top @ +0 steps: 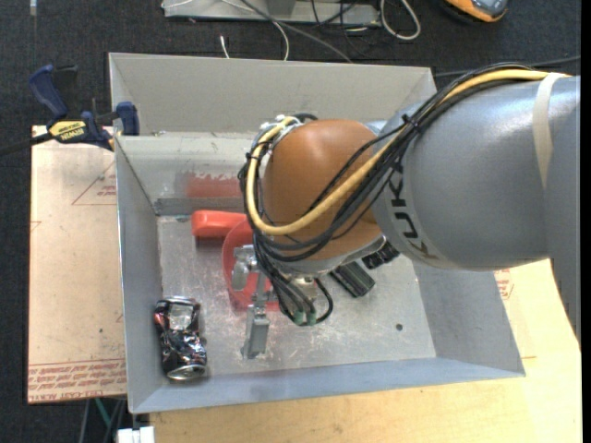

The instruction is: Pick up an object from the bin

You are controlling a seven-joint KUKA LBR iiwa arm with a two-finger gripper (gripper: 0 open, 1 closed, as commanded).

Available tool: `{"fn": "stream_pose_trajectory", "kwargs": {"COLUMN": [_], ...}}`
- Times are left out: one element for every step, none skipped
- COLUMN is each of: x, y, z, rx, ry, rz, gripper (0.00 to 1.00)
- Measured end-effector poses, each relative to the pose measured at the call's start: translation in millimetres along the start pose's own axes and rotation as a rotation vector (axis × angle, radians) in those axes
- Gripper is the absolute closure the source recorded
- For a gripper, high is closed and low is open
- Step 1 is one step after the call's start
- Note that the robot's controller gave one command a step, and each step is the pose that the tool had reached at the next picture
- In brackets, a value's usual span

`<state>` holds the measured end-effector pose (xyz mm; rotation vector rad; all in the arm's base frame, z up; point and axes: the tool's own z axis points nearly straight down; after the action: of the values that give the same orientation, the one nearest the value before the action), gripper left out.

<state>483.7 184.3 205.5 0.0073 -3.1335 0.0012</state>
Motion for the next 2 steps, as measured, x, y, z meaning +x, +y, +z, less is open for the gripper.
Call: {"fn": "stream_pose_trajectory", "kwargs": {"x": [-2.0,-12.1], "y": [-1,53], "z": [-4,120], "rx": [-0.002,-0.005], "ry": [-0.008,-0.02], "rz": [0.005,-0.502], "gripper": [0.0,0.0]}}
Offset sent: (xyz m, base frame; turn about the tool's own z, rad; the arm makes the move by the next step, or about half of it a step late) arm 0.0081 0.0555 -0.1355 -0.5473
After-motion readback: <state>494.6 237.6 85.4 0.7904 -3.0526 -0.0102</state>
